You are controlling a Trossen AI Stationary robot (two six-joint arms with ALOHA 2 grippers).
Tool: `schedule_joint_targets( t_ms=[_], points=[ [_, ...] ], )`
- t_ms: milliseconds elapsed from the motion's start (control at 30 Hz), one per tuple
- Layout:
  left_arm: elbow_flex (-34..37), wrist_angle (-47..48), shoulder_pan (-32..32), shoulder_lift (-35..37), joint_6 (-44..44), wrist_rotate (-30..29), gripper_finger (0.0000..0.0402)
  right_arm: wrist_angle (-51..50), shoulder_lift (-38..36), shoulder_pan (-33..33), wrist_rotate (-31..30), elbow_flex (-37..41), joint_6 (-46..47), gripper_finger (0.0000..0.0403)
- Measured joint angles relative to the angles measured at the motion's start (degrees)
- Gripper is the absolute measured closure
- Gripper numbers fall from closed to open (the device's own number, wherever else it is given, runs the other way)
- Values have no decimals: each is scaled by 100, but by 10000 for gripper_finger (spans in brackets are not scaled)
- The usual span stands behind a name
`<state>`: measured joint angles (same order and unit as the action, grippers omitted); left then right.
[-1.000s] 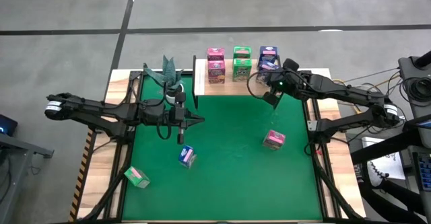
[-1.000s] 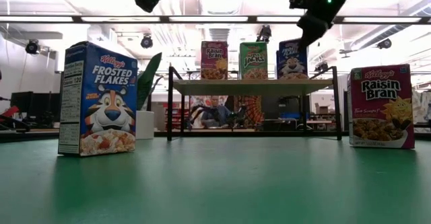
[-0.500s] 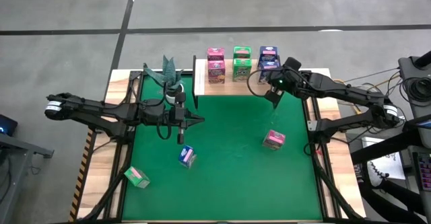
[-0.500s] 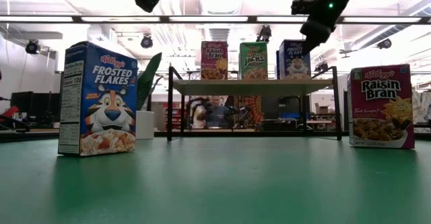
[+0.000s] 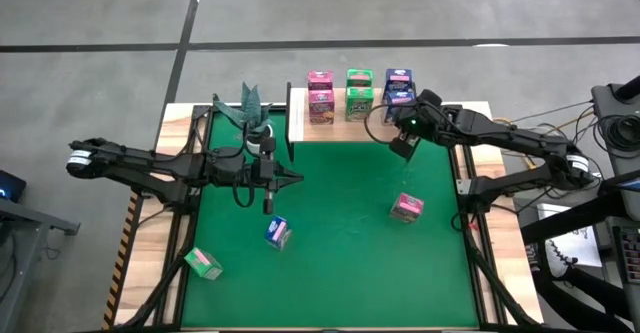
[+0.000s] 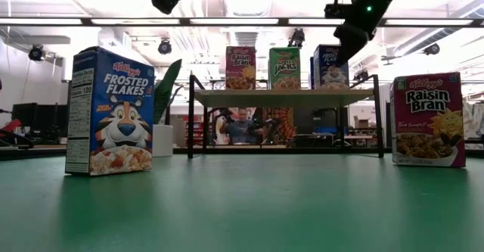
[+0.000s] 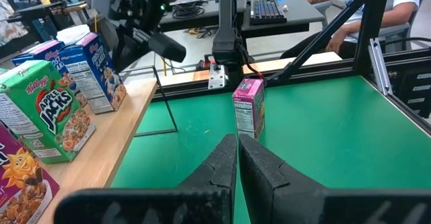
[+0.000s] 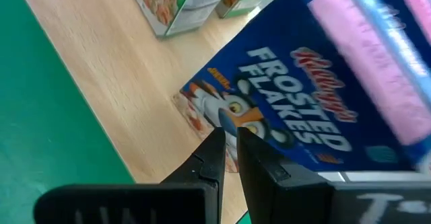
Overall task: Stack cereal on shelf
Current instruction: Put the top blue cereal box aligned with the other blue cereal box on the shelf
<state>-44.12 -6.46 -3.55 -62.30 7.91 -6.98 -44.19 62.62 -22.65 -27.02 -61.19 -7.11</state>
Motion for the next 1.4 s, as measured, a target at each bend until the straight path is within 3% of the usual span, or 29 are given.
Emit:
schedule_joint_targets(
  t_ms=[333,1133,1400],
  points=[
    [0,4,0,0,12,2,402,144,361,-2,-452,40,-184,374],
    [0,9,0,0,14,4,402,470,505,-63,-442,40,-348,375],
    [0,10,0,0,14,3,402,407,114,-59,237,-210,-187,375]
  ],
)
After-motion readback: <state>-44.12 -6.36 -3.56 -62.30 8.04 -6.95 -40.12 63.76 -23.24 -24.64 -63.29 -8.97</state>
